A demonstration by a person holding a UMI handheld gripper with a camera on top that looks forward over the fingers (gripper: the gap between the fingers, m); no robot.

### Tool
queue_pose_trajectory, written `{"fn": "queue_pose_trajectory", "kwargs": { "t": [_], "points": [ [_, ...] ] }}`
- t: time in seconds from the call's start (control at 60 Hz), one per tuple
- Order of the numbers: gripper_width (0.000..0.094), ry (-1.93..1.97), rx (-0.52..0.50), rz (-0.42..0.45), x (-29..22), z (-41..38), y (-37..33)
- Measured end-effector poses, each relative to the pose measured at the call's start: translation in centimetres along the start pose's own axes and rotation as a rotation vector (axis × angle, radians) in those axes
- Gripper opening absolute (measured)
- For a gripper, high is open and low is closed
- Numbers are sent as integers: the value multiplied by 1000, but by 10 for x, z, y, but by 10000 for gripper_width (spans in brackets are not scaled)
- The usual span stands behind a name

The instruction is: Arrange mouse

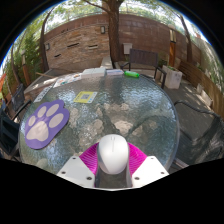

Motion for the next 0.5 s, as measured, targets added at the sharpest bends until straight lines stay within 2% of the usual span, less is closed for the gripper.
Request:
{"fn": "queue_pose_trajectory", "kwargs": {
  "t": [0.133,0.25,0.283,0.383,0.433,0.5],
  "points": [
    [345,10,95,80,-42,5,-28],
    [345,24,151,250,-121,-22,-68],
    [344,20,147,322,-148,-39,-79],
    [344,-26,120,458,-206,-102,-95],
    [343,-46,81,484,-217,-133,-79],
    [341,-65,19,462,-213,-180,-49]
  ]
}}
Point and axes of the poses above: the point between the fingertips, and its own axes, seen from behind it with the camera up: z to the right, x down, y forward, the way the camera looks, the point moved 9 cm from there along -y, backward, against the way the camera looks, and after that the axes turned 13 degrees about -x, right-handed, at the moved point
